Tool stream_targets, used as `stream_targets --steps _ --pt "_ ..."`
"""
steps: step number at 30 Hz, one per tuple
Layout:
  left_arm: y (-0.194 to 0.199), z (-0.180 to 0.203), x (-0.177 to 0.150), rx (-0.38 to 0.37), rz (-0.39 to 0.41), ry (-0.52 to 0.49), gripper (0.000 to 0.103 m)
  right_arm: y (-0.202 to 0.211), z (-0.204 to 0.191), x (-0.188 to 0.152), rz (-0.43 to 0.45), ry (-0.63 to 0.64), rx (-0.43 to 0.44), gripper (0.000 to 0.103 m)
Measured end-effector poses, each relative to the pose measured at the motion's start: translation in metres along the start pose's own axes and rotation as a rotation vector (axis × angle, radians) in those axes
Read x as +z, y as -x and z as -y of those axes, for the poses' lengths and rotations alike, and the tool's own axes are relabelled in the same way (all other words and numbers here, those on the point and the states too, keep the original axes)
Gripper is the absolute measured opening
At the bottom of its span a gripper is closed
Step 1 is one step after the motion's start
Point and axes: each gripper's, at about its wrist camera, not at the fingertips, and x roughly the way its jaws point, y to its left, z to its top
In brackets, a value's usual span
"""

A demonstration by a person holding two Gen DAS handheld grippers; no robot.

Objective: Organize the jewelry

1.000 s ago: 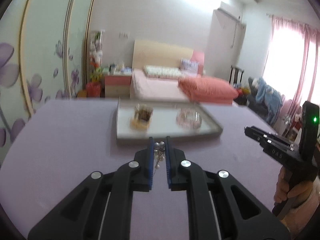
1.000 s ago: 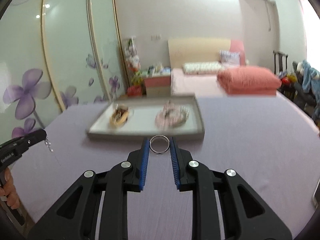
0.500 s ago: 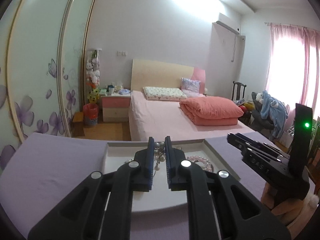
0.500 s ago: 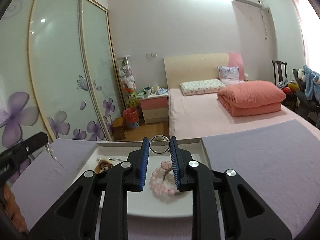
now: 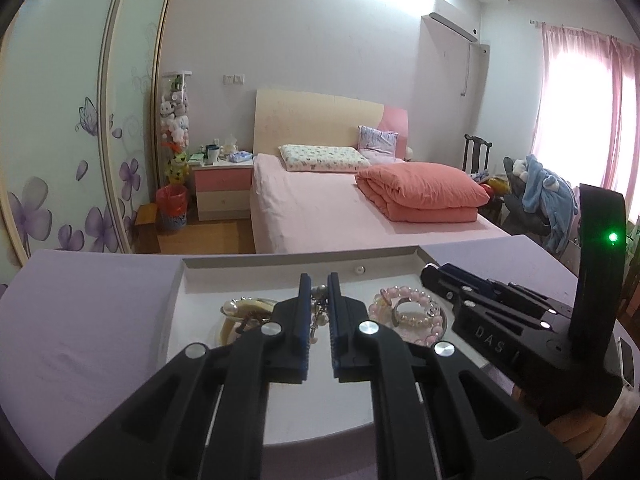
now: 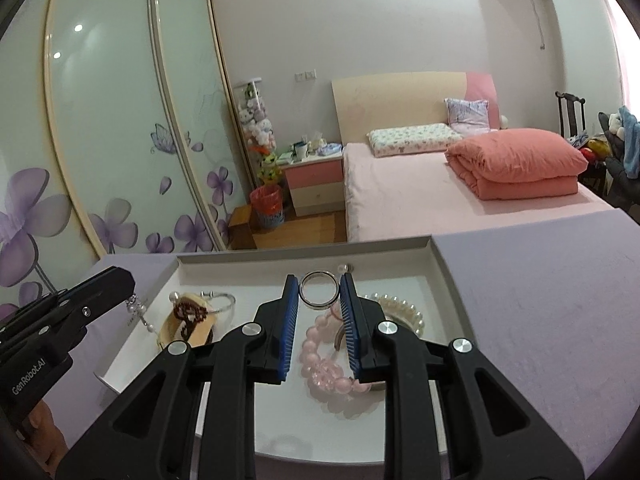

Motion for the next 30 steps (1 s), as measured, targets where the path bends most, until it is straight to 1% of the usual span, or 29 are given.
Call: stream_targets --steps 1,2,4,8,11,15,19,24,30 --pt "-0.002 0.0 0.0 0.001 -0.003 0.003 0.009 -0.001 0.0 -0.001 -0.002 -0.001 0.001 0.025" --pt "-0.003 -0.002 0.0 0.002 -0.005 0.006 0.009 0.001 0.001 -0.001 -0.003 -0.003 0.0 0.041" --pt "-0.003 -0.005 -0.001 0.01 0.0 0.019 0.013 0.006 0.002 -0.002 0.019 -0.01 -0.008 0.06" --pt "-0.001 -0.018 0.001 0.026 0.003 0.047 0.021 0.015 0.007 0.001 0.039 -0.016 -0.011 0.06" --pt "0.002 -0.026 0.001 0.037 0.005 0.061 0.023 0.017 0.008 0.002 0.047 -0.022 -0.016 0.06" --pt "0.007 -0.029 0.0 0.053 0.01 0.062 0.029 0.018 0.005 0.002 0.045 -0.008 -0.016 0.06" --pt "0.009 -0.032 -0.001 0.058 0.013 0.062 0.031 0.02 -0.001 0.002 0.05 0.004 -0.014 0.06" --pt "0.014 -0.036 -0.001 0.07 0.022 0.064 0.035 0.025 -0.006 0.002 0.057 0.01 -0.018 0.06" --pt "0.025 -0.041 -0.001 0.09 0.031 0.069 0.036 0.033 -0.007 0.005 0.073 0.008 -0.022 0.06"
